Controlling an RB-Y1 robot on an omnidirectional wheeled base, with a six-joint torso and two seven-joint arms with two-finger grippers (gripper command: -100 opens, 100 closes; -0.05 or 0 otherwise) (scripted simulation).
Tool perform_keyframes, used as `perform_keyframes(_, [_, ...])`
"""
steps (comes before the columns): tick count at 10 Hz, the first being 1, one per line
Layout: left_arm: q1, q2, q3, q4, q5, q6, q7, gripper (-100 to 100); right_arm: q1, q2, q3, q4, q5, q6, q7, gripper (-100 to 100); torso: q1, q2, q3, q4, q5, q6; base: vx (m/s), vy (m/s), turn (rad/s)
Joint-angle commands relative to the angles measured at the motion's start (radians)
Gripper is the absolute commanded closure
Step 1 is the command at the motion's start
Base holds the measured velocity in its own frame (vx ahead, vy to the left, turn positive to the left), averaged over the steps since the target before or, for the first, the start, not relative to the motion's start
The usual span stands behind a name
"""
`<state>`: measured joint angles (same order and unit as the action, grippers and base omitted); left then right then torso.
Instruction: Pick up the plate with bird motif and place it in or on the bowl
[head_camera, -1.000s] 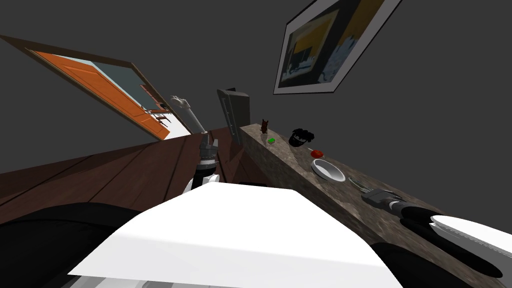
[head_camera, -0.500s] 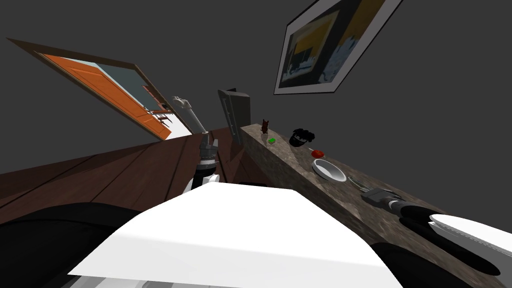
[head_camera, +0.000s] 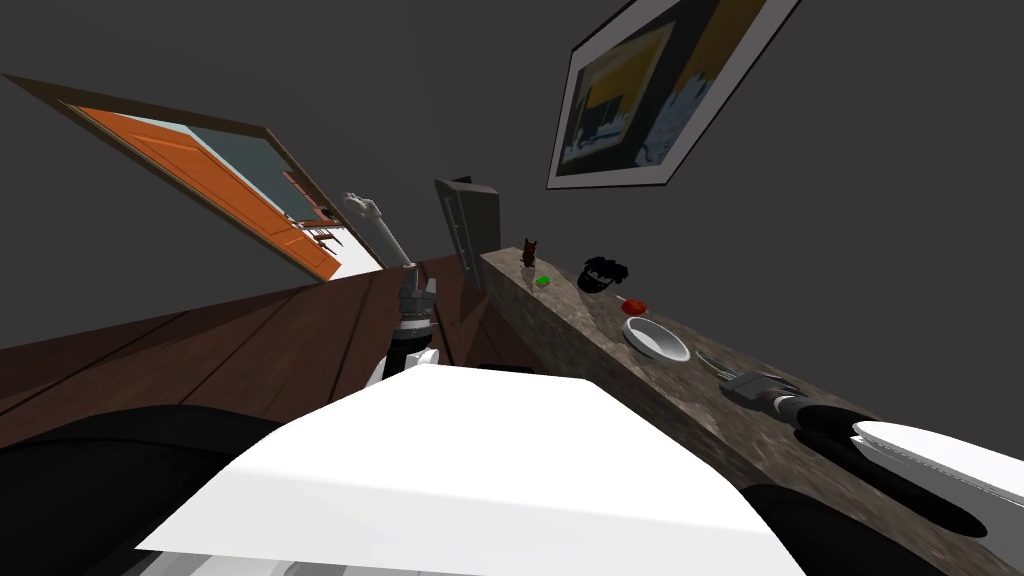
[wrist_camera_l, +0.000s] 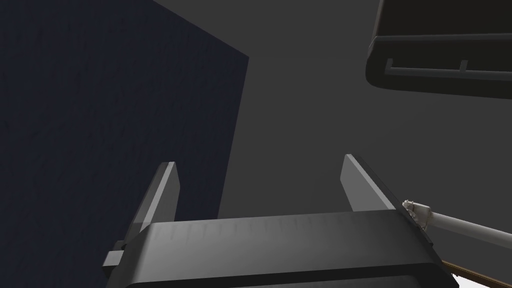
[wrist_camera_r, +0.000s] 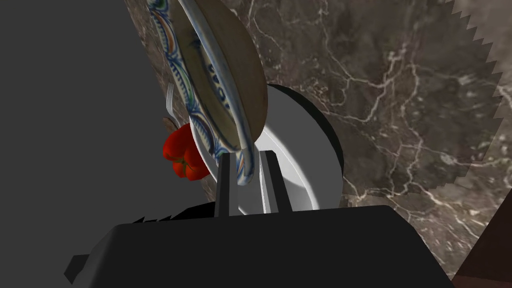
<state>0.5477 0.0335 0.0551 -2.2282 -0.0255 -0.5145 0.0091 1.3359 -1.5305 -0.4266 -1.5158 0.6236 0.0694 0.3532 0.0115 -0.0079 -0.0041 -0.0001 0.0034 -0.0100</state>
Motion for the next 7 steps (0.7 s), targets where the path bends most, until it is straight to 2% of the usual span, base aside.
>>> perform_keyframes(1, [0.0, 0.0, 0.0, 0.0, 0.0, 0.0, 0.0, 0, -0.004, -0.023, -0.001, -0.008, -0.009, 0.021, -0.011, 100, 0.0, 0.0, 0.0, 0.0, 0.0, 0.0, -0.019, -0.017, -0.054])
perform_keyframes(7, [0.0, 0.0, 0.0, 0.0, 0.0, 0.0, 0.0, 0, -0.004, -0.023, -0.001, -0.008, -0.009, 0.021, -0.011, 100, 0.002, 0.0, 0.0, 0.0, 0.0, 0.001, -0.003, -0.002, -0.005])
